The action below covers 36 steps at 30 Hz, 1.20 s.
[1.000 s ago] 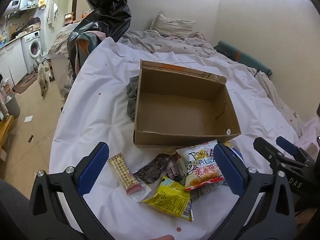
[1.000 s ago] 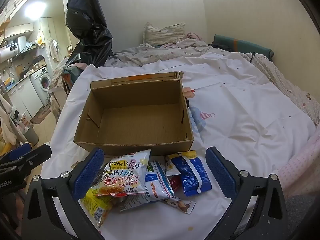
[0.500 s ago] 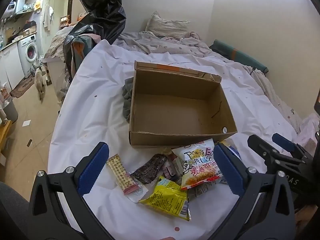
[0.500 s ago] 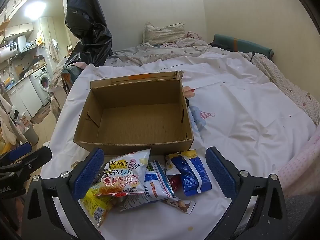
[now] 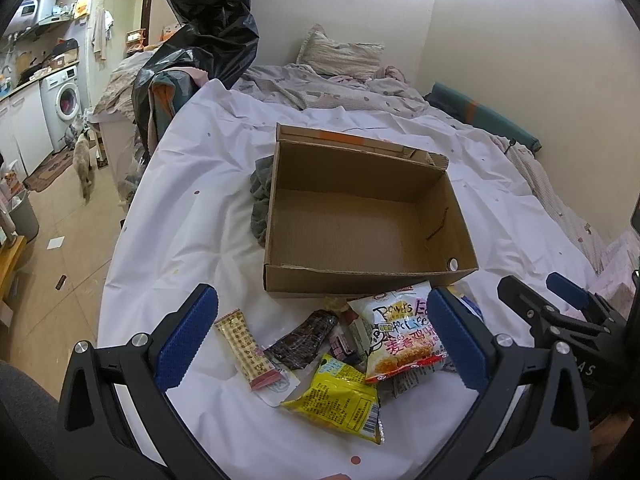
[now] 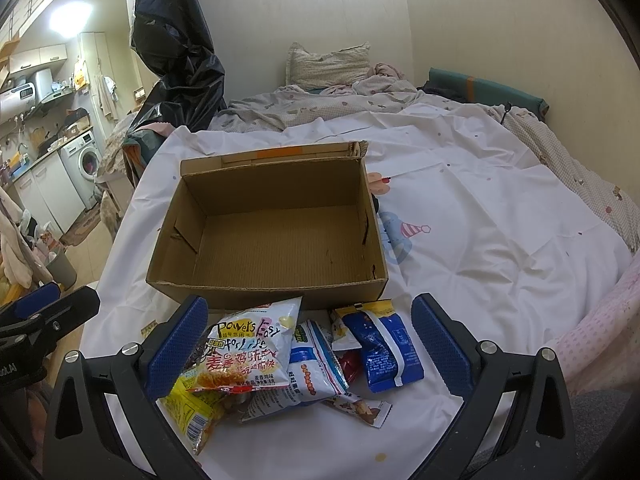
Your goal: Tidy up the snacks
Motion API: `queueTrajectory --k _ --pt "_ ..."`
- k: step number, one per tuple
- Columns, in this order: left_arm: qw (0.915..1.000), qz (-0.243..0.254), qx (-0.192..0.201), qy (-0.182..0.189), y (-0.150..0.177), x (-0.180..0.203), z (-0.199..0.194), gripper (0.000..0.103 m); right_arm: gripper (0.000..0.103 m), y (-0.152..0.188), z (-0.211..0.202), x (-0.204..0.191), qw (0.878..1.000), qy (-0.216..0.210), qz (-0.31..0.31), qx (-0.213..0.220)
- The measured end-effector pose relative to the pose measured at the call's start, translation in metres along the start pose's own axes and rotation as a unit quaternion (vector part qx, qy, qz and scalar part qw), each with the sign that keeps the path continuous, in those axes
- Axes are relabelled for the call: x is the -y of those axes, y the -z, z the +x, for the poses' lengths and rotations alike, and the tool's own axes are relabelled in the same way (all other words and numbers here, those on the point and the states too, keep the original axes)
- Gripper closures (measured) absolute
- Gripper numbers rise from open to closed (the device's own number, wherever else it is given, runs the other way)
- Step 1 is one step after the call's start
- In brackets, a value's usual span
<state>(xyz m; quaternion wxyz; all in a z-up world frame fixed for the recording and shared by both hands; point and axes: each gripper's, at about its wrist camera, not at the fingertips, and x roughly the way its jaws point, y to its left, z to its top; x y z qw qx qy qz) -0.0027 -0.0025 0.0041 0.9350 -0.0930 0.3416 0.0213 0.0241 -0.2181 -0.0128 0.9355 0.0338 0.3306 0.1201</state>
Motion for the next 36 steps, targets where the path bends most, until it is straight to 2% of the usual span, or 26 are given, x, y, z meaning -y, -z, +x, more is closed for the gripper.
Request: queueTrajectory --k 36 --pt "1.0000 -0.006 0.003 -0.003 -0.0009 -0.0043 -0.0010 0.000 0.000 0.0002 0.0001 0.0001 1.000 0.002 -0.003 0.001"
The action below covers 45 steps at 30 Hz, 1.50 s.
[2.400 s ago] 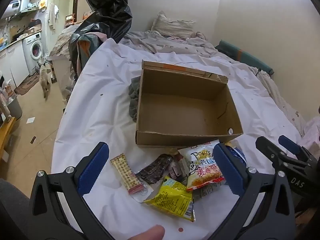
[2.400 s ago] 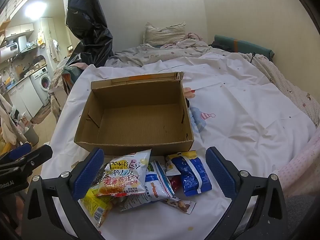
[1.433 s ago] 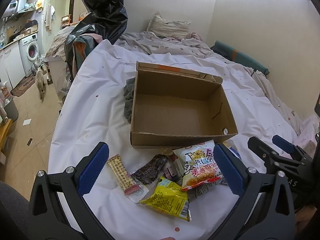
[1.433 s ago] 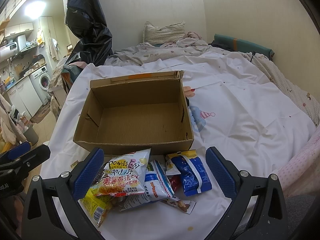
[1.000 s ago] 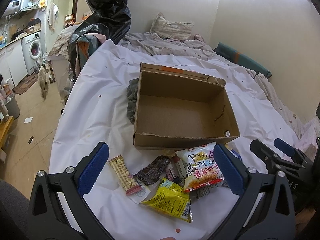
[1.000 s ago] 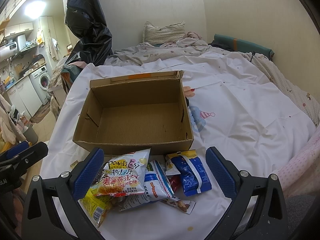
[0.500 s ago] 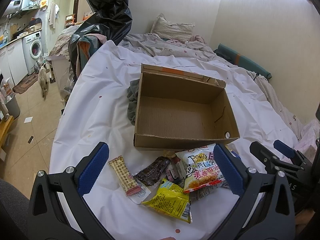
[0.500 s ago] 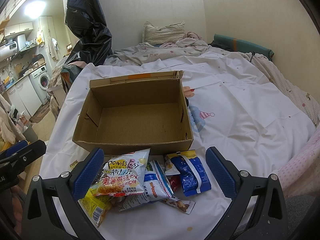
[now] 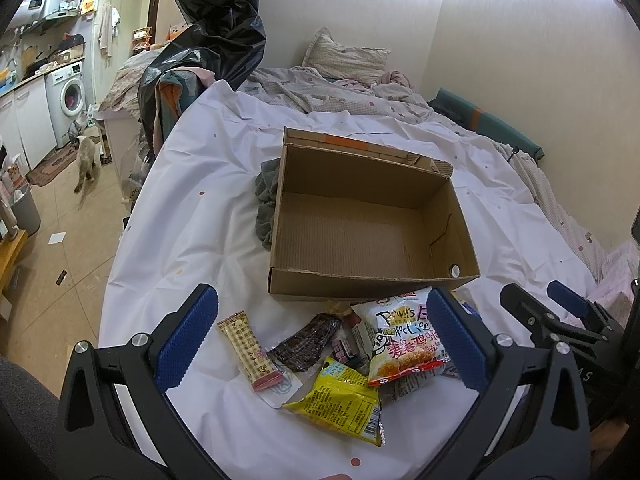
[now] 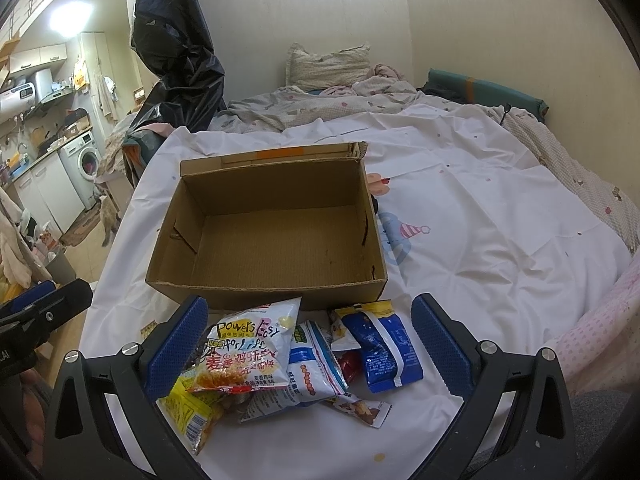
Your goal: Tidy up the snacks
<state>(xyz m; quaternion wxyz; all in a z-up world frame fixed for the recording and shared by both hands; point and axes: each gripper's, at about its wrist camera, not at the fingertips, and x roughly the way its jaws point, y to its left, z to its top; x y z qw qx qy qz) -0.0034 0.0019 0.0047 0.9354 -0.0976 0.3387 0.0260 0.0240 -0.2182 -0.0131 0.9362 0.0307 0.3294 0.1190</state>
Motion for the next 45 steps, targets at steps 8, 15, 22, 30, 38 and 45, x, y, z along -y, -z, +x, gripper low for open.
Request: queueTrajectory --k 8,15,22,30,38,45 --pt "1.0000 -0.001 0.000 0.001 0.001 0.000 0.000 0.000 0.000 0.000 0.000 0.000 1.000 0.000 -0.001 -0.002" --pt "1.0000 0.002 -0.003 0.003 0.000 0.000 -0.001 0.000 0.000 0.000 0.000 -0.001 1.000 -0.001 0.000 -0.002" --pt "0.9998 -0.009 -0.018 -0.006 -0.003 -0.005 0.005 0.000 0.000 -0.001 0.000 -0.003 1.000 -0.011 0.003 -0.006" --pt "0.9947 -0.060 -0.074 -0.040 -0.018 -0.039 0.030 0.000 0.000 -0.012 0.041 0.032 0.974 -0.130 0.130 -0.132" --pt "0.9788 -0.089 -0.168 -0.076 -0.031 -0.067 0.076 0.000 0.017 -0.004 0.123 0.018 0.937 -0.136 0.126 -0.295" --pt "0.9635 -0.121 -0.222 -0.089 -0.017 -0.082 0.108 0.001 0.030 0.004 0.156 -0.008 0.923 -0.151 0.098 -0.341"
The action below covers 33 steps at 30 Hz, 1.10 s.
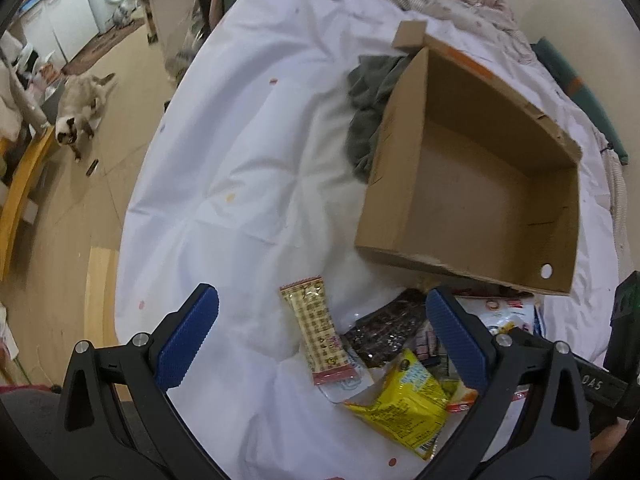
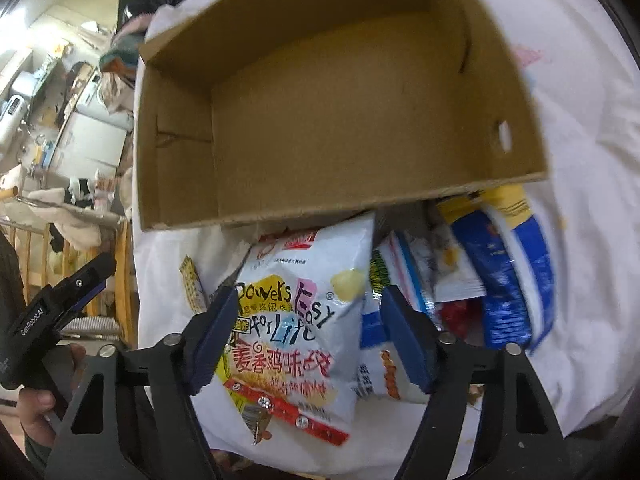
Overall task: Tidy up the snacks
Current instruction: 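Grasp the striped wafer bar with the left tool while the right tool grasps the white chip bag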
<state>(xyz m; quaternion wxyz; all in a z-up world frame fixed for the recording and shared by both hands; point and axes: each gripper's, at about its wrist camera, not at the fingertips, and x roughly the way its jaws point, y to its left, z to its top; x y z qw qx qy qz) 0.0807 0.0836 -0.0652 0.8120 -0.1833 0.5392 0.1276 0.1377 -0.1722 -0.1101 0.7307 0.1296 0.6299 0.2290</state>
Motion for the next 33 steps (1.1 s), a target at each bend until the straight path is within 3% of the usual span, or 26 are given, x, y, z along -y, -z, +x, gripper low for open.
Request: queueTrajectory --k 2,4,5,6,10,18,20,22,26,29,33 --pt "0.9999 -0.005 -0.009 0.002 0.001 -0.002 0.006 0.001 0.035 -0.002 0.006 0.001 1.000 0.012 -0.004 -0.007" --pt "0.9998 -0.008 -0.017 0.000 0.003 -0.003 0.011 0.001 0.057 -0.002 0.005 0.000 1.000 0.009 -0.006 -0.006" --pt "0.9997 -0.009 -0.021 -0.001 0.004 -0.003 0.013 0.001 0.060 -0.002 0.002 0.000 1.000 0.003 -0.001 -0.004" --pt "0.9996 -0.011 -0.025 -0.001 0.004 -0.004 0.016 0.001 0.071 -0.005 0.002 0.003 1.000 -0.003 -0.001 -0.004" --pt "0.9992 -0.018 -0.037 -0.002 0.005 -0.007 0.027 0.003 0.084 0.000 -0.008 0.008 0.998 -0.057 0.009 0.003" --pt "0.9967 -0.027 -0.077 -0.001 0.014 -0.011 0.047 0.026 0.087 0.023 -0.047 0.013 0.989 -0.134 0.002 0.055" --pt "0.9959 -0.033 -0.084 -0.006 0.016 -0.012 0.054 0.030 0.087 0.027 -0.053 0.020 0.988 -0.140 0.006 0.069" --pt "0.9951 -0.031 -0.094 -0.012 0.019 -0.009 0.062 0.041 0.087 0.031 -0.065 0.029 0.986 -0.147 0.014 0.084" --pt "0.9930 -0.028 -0.113 -0.020 0.025 -0.001 0.083 0.052 0.087 0.030 -0.075 0.039 0.984 -0.144 0.020 0.100" --pt "0.9928 -0.024 -0.117 -0.012 0.026 0.005 0.090 0.078 0.087 0.031 -0.078 0.039 0.984 -0.142 0.021 0.102" --pt "0.9954 -0.011 -0.094 -0.014 0.026 0.006 0.078 0.081 0.088 0.032 -0.081 0.039 0.984 -0.145 0.017 0.107"
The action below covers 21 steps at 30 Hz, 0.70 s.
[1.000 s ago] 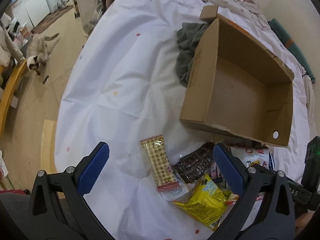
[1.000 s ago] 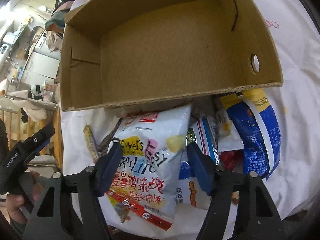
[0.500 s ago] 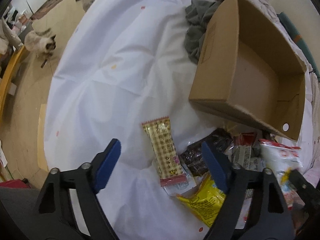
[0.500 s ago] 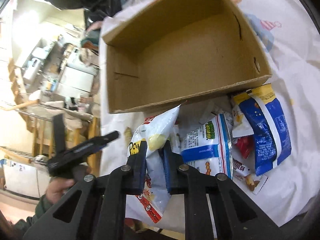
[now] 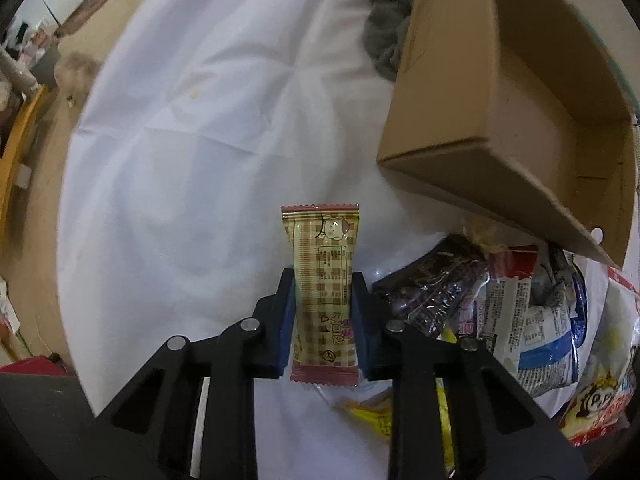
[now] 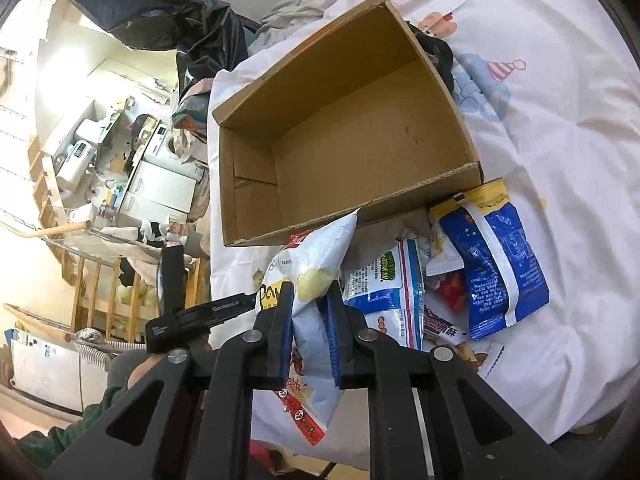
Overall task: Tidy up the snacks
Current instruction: 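Carry both snacks over the box and open both tools to drop them inside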
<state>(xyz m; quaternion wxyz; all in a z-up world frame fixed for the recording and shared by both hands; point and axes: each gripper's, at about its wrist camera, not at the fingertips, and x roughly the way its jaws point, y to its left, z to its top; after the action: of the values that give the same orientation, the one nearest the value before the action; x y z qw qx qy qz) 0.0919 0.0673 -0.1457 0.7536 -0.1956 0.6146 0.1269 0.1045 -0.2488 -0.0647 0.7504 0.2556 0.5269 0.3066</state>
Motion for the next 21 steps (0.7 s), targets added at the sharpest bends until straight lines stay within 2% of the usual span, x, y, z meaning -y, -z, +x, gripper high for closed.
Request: queueTrajectory --k 5,9,12,17,21 --pt "0.9993 0.007 0.033 -0.018 0.005 -0.004 -0.024 0.081 0.088 0.001 -0.004 -0.003 1.000 -0.020 -0.005 0.008" --pt "0.9968 0.023 0.076 -0.014 0.003 0.000 -0.060 0.081 0.087 -0.003 -0.009 -0.013 0.999 -0.035 -0.019 0.024" --pt "0.9927 0.046 0.112 -0.001 -0.002 0.015 -0.091 0.081 0.088 -0.008 -0.011 -0.015 0.999 -0.034 -0.020 0.030" --pt "0.9876 0.076 0.135 0.027 -0.022 0.041 -0.125 0.081 0.087 -0.030 -0.016 -0.020 0.998 -0.026 -0.018 0.053" --pt "0.9833 0.101 0.146 0.038 -0.041 0.070 -0.137 0.081 0.087 -0.053 -0.021 -0.024 0.997 -0.014 -0.028 0.071"
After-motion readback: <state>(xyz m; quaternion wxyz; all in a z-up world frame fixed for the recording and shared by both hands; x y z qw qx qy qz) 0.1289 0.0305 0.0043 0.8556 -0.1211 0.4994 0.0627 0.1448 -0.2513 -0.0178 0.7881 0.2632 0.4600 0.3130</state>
